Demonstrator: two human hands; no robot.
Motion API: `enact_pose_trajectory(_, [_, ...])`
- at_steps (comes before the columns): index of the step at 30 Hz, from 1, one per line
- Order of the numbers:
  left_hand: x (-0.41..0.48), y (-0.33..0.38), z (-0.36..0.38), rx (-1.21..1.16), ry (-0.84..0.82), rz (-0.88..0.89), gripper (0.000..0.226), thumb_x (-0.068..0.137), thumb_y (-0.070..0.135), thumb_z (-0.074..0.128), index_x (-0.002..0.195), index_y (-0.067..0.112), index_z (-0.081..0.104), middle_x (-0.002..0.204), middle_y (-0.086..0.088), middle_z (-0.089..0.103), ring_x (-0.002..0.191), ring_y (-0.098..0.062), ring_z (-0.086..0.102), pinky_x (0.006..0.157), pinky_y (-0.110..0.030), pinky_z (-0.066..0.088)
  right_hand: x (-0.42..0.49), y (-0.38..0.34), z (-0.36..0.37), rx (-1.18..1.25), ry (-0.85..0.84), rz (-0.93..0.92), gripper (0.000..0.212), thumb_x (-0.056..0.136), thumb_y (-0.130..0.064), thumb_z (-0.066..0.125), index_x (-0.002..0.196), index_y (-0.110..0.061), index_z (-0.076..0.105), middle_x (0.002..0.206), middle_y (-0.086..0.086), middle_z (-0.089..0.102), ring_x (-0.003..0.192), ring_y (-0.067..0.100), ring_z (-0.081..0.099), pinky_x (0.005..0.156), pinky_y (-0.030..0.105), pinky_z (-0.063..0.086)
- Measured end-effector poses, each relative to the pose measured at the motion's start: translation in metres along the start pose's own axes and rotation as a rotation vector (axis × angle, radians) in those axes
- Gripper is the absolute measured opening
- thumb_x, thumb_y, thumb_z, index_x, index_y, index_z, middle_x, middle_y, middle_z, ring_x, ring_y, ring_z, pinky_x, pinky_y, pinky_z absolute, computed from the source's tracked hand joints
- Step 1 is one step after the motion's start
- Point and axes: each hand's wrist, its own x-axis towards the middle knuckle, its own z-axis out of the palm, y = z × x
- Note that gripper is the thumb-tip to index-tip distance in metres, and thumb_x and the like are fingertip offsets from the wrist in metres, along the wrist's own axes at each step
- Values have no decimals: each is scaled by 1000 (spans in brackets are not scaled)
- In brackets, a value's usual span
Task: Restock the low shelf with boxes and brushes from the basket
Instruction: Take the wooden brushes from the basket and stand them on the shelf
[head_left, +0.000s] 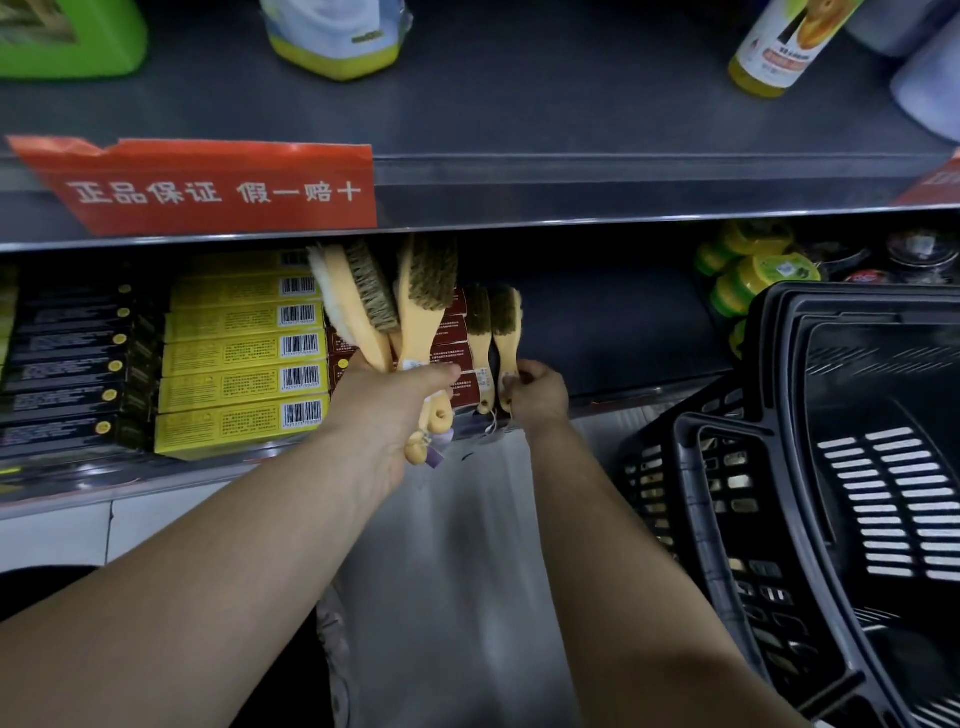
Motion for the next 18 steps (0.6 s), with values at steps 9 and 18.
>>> enact_pose_trajectory(9, [2,-3,9,0,-18,-7,41,76,7,74,111,12,52,95,-12,68,44,-13,65,44,-27,47,4,-1,-10,-189,-109,-95,21,95,-9,45,105,-13,63,99,9,69,87,20,64,59,16,44])
enact_pose_trajectory(18, [-2,-3,16,75,-24,-13,24,76,7,73,90,11,55,77,-16,65,38,-23,58,32,-17,36,-39,-37,-33,70,-189,-149,26,97,-26,44,103,-12,65,87,1,67,78,14,61,64,21,47])
